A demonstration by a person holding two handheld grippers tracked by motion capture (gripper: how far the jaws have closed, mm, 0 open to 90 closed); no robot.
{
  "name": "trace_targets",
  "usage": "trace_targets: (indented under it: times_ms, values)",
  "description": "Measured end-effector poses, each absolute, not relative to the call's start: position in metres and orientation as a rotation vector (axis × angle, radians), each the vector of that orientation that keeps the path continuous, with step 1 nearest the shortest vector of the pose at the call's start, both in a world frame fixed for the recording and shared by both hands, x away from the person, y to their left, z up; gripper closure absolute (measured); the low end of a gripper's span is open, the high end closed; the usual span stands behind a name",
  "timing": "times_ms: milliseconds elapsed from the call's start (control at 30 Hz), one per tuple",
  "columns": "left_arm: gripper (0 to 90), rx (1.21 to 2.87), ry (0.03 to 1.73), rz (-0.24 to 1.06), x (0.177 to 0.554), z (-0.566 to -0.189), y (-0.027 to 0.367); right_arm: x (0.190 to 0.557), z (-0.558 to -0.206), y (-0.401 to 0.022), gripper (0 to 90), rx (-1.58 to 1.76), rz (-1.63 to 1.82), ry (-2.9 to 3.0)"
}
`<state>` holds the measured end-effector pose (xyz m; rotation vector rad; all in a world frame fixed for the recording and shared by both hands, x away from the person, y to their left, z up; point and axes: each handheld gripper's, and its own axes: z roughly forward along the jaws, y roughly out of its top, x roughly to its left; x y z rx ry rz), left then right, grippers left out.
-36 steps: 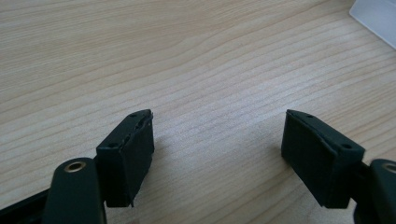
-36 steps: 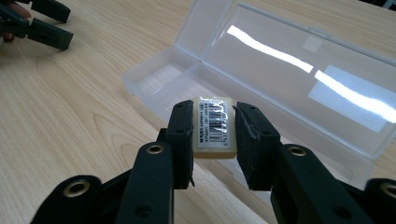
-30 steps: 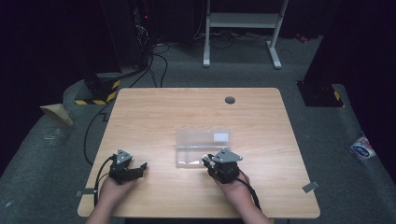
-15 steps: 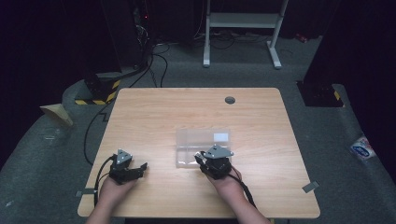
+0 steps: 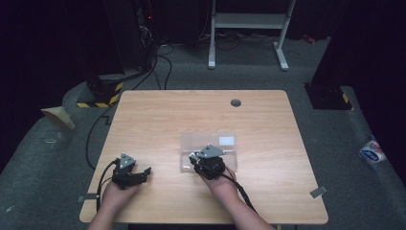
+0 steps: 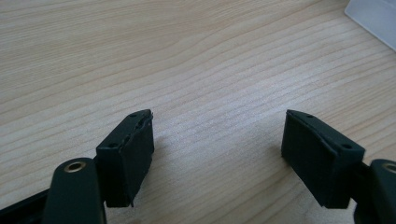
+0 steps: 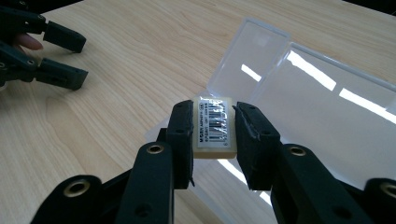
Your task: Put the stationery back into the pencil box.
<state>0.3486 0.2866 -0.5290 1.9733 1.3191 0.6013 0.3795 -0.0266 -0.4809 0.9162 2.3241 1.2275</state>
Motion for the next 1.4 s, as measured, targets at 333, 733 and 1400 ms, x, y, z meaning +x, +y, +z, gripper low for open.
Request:
trace_targets:
  times_ms: [333,733,1400]
  values:
    - [25.5,1.976,1.317,0.595,0.349,-0.529,0.286,0.393,-0.492,-0.006,67.8,0.927,1.184,2.343]
    - [25.5,1.979,1.312,0.593,0.349,-0.529,0.286,0.403,-0.501,0.005,67.7,0.935,1.147,2.37]
    - [25.5,1.985,1.304,0.594,0.349,-0.529,0.287,0.406,-0.509,0.009,67.5,0.945,1.117,2.405]
